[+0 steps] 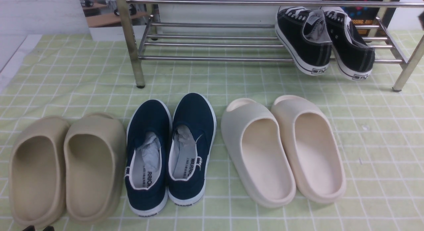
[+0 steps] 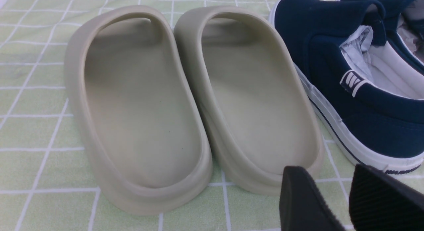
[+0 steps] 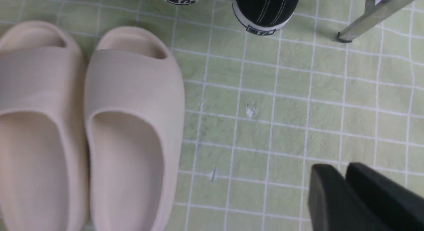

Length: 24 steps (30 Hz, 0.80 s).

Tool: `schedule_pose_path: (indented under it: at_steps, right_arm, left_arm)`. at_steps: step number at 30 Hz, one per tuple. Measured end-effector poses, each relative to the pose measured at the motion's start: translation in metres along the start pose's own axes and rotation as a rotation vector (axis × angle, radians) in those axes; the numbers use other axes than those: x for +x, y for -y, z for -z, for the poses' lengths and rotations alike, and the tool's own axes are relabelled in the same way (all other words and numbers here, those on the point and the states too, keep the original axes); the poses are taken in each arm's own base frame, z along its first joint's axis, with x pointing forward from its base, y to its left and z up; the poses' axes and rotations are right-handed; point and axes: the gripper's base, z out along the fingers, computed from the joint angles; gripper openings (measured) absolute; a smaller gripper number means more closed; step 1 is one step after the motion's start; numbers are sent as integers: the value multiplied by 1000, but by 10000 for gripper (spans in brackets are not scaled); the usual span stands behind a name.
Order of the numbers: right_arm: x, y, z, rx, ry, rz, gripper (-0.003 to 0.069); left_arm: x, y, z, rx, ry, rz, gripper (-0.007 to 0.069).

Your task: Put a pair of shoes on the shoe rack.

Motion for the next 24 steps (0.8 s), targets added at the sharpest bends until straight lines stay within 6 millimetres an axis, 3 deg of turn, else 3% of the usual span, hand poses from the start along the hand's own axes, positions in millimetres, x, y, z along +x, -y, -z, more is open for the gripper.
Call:
schedule_pose_path:
  at_steps: [2,7,8,10,12,15,19,24]
  right_arm:
    - [15,-2,11,-17,58,-9,6]
    - [101,-6,33,-57,354,-51,-3]
    - [108,-6,33,-56,379,-53,-3]
    - [159,-5,25,-39,542,-36,-3]
    - [177,-5,25,-25,641,-13,-3]
    - [227,-3,0,20,838,30,-3]
    - [266,-2,-20,51,1027,31,-3]
    - [283,-2,-20,43,1133,4,-1]
  left_arm:
    - [0,0,0,0,0,0,239]
    - [0,0,0,0,0,0,239]
    - [0,0,0,0,0,0,239]
    - [0,0,0,0,0,0,239]
    - [0,0,0,0,0,0,239]
    - [0,0,0,0,0,0,239]
    - [0,0,0,0,0,0,239]
    - [0,0,0,0,0,0,239]
